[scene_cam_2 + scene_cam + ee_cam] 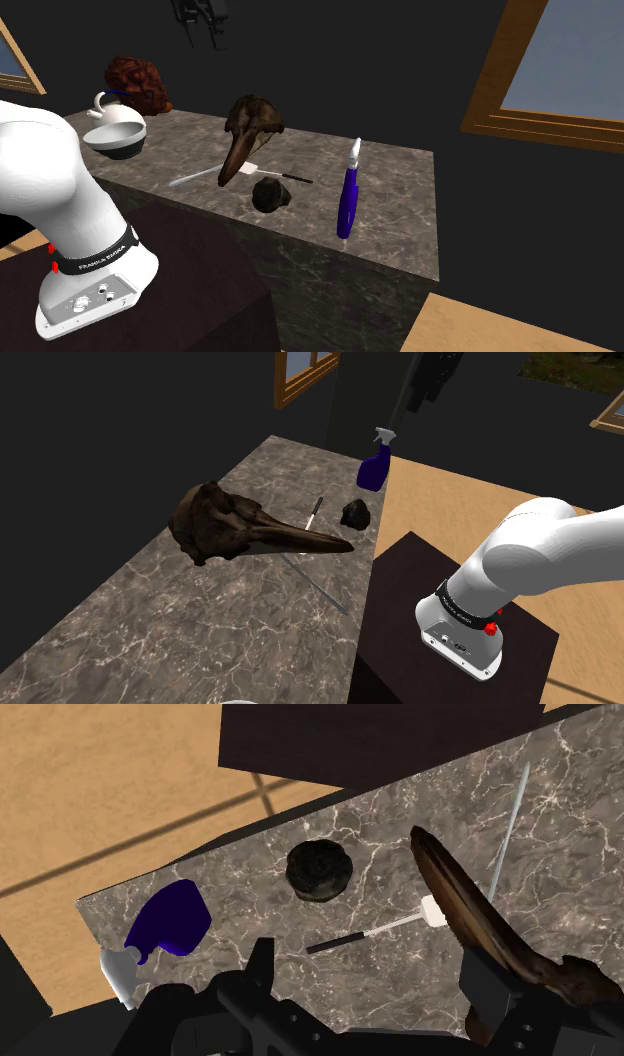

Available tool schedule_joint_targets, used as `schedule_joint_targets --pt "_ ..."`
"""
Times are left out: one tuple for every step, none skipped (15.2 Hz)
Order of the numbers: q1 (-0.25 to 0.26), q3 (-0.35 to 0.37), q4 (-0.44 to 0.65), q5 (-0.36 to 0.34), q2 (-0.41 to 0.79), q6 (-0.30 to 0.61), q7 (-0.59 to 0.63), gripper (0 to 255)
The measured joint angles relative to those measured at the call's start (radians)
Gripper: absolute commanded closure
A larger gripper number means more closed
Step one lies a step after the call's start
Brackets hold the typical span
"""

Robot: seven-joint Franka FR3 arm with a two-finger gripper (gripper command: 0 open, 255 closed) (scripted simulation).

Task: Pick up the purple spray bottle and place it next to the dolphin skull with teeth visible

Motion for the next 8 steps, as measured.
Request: schedule_joint_targets --pt "0.000 0.000 0.000 0.000 0.000 0.000 0.000 0" --pt "-0.001 -0.012 -0.004 -0.006 0.006 0.009 -0.014 0" --pt "-0.003 -0.029 -0.002 -0.015 0.017 0.016 -0.036 0" --pt "-0.005 -0.049 -0.003 -0.025 0.033 0.031 -0.061 0" --pt "-0.006 -0.065 -0.015 -0.033 0.040 0.048 -0.083 0" --pt "-0.007 -0.085 -0.017 -0.042 0.062 0.070 -0.108 0" --pt "-0.007 -0.103 -0.018 -0.049 0.084 0.091 -0.131 0" --pt "-0.011 -0.132 -0.013 -0.063 0.110 0.110 -0.166 0"
